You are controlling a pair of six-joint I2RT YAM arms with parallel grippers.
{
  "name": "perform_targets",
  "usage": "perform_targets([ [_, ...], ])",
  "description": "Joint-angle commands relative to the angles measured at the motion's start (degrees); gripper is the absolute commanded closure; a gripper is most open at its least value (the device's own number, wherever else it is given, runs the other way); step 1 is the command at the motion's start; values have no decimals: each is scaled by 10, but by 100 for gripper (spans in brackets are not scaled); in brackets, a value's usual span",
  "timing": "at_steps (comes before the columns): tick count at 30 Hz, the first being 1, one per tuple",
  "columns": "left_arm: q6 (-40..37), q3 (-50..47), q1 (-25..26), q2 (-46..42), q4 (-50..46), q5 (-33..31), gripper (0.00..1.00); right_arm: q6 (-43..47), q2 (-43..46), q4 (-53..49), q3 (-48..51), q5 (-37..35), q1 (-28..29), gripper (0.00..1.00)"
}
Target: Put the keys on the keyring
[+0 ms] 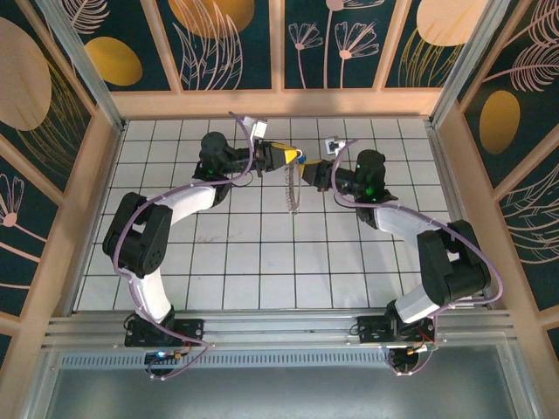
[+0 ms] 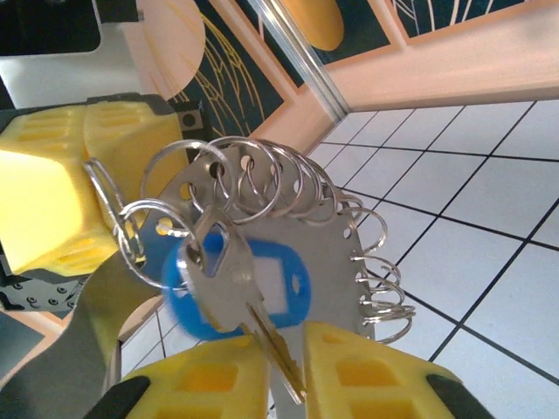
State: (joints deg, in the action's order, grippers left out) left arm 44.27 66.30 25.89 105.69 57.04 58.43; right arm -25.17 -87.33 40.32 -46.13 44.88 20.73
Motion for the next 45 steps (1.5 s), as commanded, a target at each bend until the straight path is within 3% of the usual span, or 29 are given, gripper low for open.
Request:
perform_targets([
  [1,7,-2,3,-23,37,3,100,23,26,2,-10,17,9,88],
  [6,7,-6,3,-27,39,-4,100,53,42,-37,-10,28,20,100],
  [30,20,-10,5,-27,62,-10,100,169,34,-210,-69,53,57,100],
  [32,28,-14,6,-27,76,-15,100,169,47,-214,-63,45,52,84],
  [35,48,-21,6,-27,101,-21,100,161,76,-213,-45,43,37,70],
  [45,152,-61,6,-22,237,-62,100,67,234,-148,23,15,-37,61],
])
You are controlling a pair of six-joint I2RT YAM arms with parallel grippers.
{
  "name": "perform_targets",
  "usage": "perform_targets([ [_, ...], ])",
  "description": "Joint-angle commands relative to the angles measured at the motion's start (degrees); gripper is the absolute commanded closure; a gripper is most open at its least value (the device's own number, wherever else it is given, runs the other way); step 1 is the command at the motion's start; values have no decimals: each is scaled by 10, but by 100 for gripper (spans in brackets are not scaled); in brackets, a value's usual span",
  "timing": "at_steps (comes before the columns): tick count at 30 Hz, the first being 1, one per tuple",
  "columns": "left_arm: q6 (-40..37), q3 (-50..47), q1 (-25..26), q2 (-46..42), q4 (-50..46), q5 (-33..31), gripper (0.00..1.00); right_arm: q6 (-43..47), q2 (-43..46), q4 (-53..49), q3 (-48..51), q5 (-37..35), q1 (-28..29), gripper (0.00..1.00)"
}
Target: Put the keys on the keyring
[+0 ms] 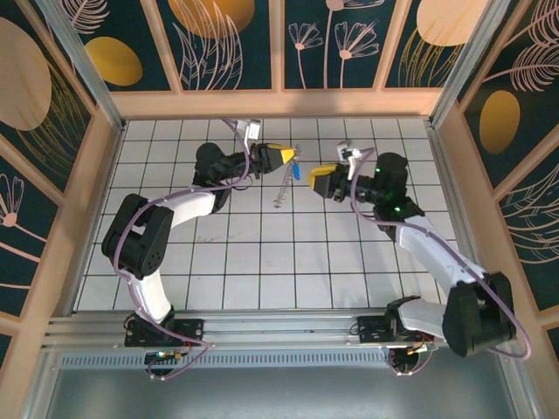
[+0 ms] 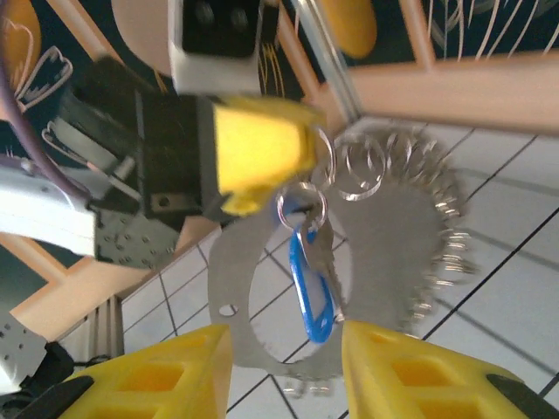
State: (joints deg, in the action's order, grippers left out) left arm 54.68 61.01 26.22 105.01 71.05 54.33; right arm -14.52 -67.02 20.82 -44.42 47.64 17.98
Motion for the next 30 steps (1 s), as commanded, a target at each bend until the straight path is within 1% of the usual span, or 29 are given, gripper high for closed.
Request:
perform_targets([
  [1,60,-13,2,-13,113,-28,100,-56,37,59,4,-28,-11,60],
  [4,91,-23,3,-7,157,-41,100,-110,31,97,-10,-55,-12,60],
  [8,112,-29,2,-3,181,-60,100,-207,-4,190,-12,-83,-8,60],
  [13,141,-28,3,4,197,-81,100,-276,-61,297,-17,-84,0,60],
  [19,165,-23,4,15,189,-99,100,-317,-109,356,-37,-91,17,59],
  [27,170,-16,9,24,190,-100,100,-322,-149,367,-65,-97,38,59],
  [30,171,-11,10,27,189,-98,100,-323,-165,371,-71,-96,43,57],
])
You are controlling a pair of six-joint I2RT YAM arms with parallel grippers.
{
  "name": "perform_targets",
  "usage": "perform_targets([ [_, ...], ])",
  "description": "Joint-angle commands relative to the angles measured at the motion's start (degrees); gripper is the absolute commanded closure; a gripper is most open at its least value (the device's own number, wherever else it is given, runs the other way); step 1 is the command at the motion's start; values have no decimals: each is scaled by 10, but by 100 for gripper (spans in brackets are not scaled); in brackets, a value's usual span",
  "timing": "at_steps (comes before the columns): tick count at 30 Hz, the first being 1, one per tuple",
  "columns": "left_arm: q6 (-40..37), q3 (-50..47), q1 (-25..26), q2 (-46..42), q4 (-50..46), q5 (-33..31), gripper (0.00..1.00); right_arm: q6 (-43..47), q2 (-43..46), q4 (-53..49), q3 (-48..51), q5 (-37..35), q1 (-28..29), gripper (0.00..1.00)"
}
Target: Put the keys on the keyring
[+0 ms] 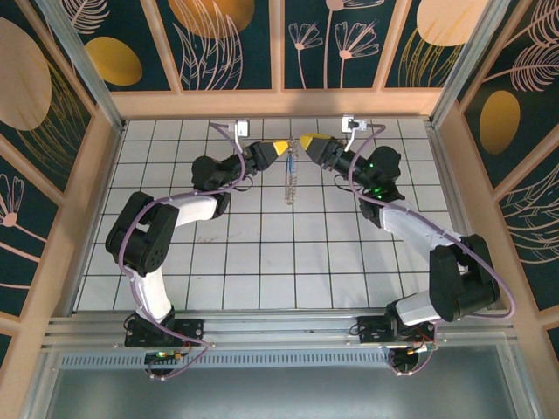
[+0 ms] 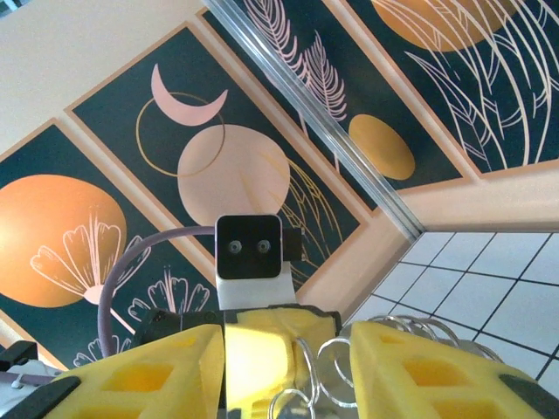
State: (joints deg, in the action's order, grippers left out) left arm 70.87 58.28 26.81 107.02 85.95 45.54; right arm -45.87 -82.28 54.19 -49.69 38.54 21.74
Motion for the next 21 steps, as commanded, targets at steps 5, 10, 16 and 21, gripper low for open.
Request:
perform_targets([
  [5,10,22,7,9,38,-10,100,-20,-31,56,-18,3,13,58],
  [10,8,22,8,11,35,-11,100,-21,-31,64,-8,5,17,62],
  [16,8,24,8,14,36,-11,100,-21,-36,65,-6,7,22,67],
  [21,8,25,8,14,36,-11,100,-22,-44,67,-8,9,26,67],
])
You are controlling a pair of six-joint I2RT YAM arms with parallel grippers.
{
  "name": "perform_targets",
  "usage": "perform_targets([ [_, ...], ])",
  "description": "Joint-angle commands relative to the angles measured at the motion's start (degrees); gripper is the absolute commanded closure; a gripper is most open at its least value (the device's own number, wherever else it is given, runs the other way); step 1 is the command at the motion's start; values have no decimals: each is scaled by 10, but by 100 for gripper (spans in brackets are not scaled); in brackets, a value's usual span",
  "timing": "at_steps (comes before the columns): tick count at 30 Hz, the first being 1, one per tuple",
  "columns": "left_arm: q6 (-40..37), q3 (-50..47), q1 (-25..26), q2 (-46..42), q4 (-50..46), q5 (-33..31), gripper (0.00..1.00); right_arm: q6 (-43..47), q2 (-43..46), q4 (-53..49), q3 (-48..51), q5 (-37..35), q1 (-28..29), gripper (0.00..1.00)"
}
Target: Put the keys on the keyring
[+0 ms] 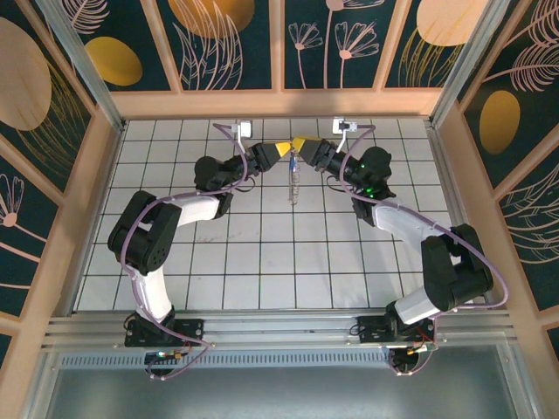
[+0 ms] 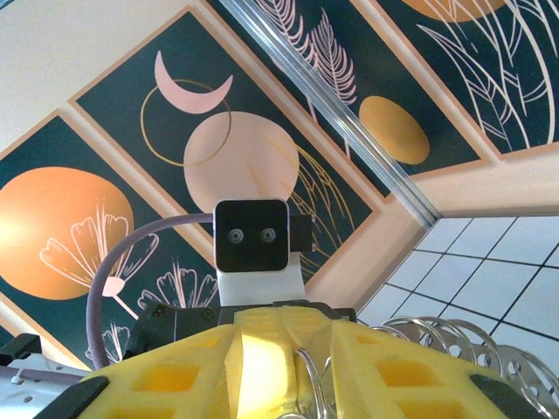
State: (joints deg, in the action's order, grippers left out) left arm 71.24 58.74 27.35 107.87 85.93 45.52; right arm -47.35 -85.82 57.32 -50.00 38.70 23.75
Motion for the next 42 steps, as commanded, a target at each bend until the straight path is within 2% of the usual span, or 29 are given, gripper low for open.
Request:
perform_targets([
  [1,3,20,2,5,36,-11,100,-8,-10,37,-5,8,7,68],
  [7,4,21,2,7,35,-11,100,-6,-8,40,8,6,7,72],
  [10,4,21,2,7,36,-12,100,-9,-6,42,15,7,7,77],
  [17,2,23,2,7,34,-14,100,-9,2,48,35,10,7,78],
  [24,3,23,3,11,35,-13,100,-15,-1,55,34,10,7,90],
  [42,5,18,4,20,40,-12,100,-24,-26,62,8,14,8,89],
])
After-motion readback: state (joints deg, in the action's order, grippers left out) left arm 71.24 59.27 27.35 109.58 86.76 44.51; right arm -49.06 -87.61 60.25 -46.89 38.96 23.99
